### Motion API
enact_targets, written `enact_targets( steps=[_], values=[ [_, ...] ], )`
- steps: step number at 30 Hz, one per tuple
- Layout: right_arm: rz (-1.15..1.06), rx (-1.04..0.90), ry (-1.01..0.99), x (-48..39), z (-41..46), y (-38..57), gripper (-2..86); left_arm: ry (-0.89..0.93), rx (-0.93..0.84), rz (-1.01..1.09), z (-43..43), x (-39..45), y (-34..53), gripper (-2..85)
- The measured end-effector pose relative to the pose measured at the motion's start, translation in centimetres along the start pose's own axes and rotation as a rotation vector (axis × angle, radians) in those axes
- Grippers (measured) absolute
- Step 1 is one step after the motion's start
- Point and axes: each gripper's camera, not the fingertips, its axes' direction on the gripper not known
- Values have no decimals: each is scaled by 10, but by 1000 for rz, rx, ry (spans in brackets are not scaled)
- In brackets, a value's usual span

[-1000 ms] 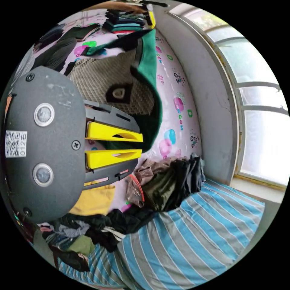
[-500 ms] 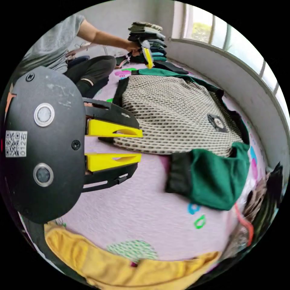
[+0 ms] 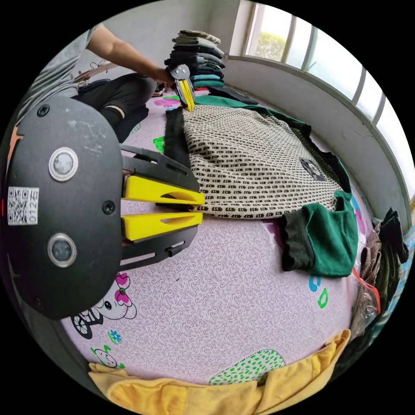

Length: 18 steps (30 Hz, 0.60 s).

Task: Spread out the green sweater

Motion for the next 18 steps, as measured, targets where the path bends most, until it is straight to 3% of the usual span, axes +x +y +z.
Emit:
enact_targets(
  steps=[5,13,18],
  values=[
    [-81,-19,119,3,-23,-20,6,-39,-23,7,2,-20,1,4],
    [-63,-28,87,28,-50,-20,3,26,-121,68,0,-61,13,5],
    [-97,-41,101,35,-65,-20,5,-37,-164,189,-5,-68,20,5]
  ],
)
